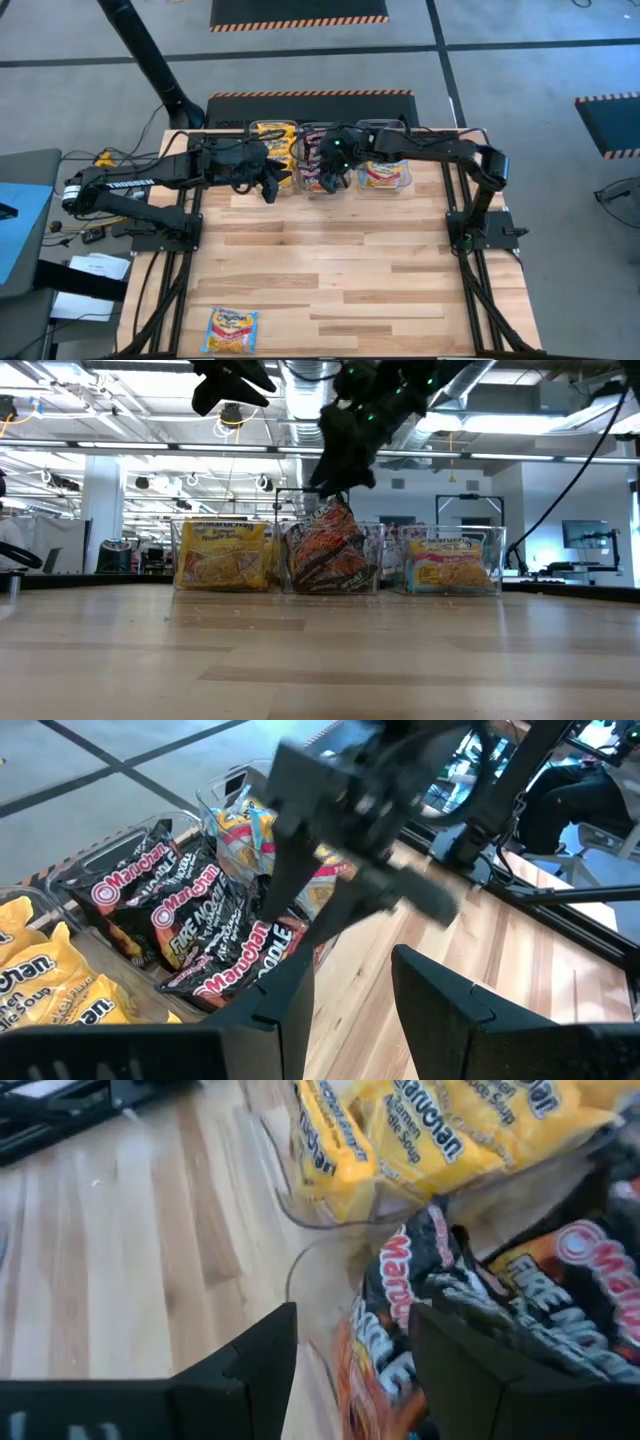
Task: Sort Maruchan noodles
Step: Put the black noodle pack in the middle transparent bin
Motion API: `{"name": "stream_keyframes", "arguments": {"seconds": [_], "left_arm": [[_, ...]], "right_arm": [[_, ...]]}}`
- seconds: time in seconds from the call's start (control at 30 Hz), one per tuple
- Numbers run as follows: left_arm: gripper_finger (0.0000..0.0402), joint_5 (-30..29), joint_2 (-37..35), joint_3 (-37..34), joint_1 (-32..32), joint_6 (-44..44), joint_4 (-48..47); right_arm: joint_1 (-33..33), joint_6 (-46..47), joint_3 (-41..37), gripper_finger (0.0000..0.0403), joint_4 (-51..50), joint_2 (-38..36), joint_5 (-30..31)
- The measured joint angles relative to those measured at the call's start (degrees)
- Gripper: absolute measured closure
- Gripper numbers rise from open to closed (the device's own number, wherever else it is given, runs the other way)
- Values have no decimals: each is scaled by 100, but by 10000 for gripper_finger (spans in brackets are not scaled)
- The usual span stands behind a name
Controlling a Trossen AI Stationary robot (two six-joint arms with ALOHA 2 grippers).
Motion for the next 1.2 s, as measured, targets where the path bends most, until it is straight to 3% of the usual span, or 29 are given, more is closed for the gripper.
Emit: {"name": "stream_keyframes", "arguments": {"seconds": [0.17, 0.33, 0.63, 0.87, 1.2], "left_arm": [[280, 1, 0, 1, 0, 2, -12], [280, 15, 0, -1, -1, 2, -149], [280, 19, 0, -1, -1, 4, -191], [280, 13, 1, -1, -1, 3, -315], [280, 63, -1, -1, 0, 3, -610]], "right_arm": [[53, 290, 19, 200, -118, 338, -4], [55, 529, 21, 218, -443, 331, 281], [-31, 1305, 19, 244, -1159, 315, 273], [-15, 1845, 19, 252, -1214, 318, -16], [-9, 1869, 15, 253, -1049, 112, -37]]}}
